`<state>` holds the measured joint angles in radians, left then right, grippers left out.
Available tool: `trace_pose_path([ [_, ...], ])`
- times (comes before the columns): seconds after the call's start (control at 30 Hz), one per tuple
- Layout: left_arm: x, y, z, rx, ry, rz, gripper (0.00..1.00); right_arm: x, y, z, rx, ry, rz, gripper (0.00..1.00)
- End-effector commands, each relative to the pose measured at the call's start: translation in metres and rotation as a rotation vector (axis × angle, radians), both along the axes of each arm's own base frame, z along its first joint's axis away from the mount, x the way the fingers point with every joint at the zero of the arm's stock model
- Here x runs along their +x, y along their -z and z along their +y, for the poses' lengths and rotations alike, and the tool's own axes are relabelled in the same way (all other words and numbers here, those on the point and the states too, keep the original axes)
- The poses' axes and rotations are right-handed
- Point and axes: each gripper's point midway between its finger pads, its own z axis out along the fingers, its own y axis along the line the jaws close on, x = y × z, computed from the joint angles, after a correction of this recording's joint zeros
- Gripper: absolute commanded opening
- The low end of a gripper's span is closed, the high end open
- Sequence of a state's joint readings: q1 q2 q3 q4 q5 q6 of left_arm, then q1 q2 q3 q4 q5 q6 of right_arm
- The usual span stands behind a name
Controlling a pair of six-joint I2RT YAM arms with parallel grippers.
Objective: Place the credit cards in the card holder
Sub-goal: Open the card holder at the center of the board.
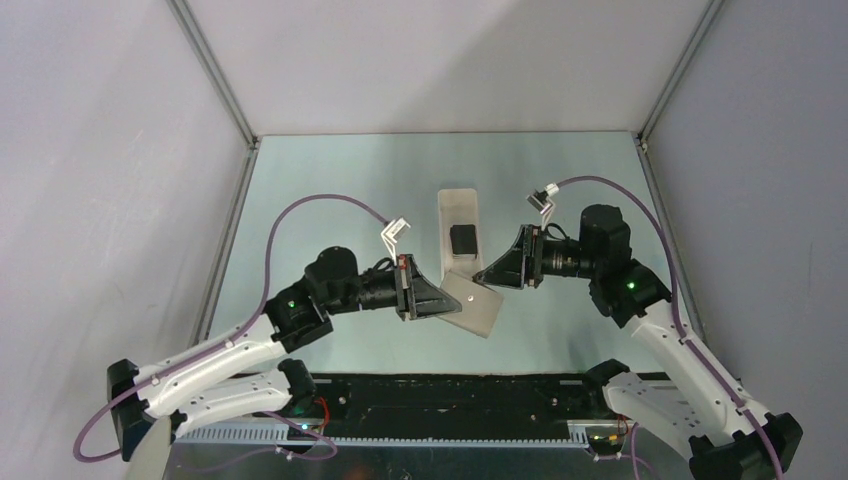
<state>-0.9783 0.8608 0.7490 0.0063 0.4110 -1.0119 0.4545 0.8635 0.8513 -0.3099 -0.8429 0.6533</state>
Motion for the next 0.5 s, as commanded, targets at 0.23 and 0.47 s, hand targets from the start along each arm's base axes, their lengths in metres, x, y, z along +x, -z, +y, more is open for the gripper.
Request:
trace_pose_path([
  [0.23, 0.013, -0.046, 0.011, -0.104, -0.122, -0.223, 0.00, -0.016, -0.032, 0.012, 0.152, -0.115, 0.036, 0.56],
  [0.47, 0.010, -0.048, 0.014, -0.106, -0.132, -0.284, 0.00, -0.022, -0.044, 0.020, 0.211, -0.155, 0.031, 0.49],
])
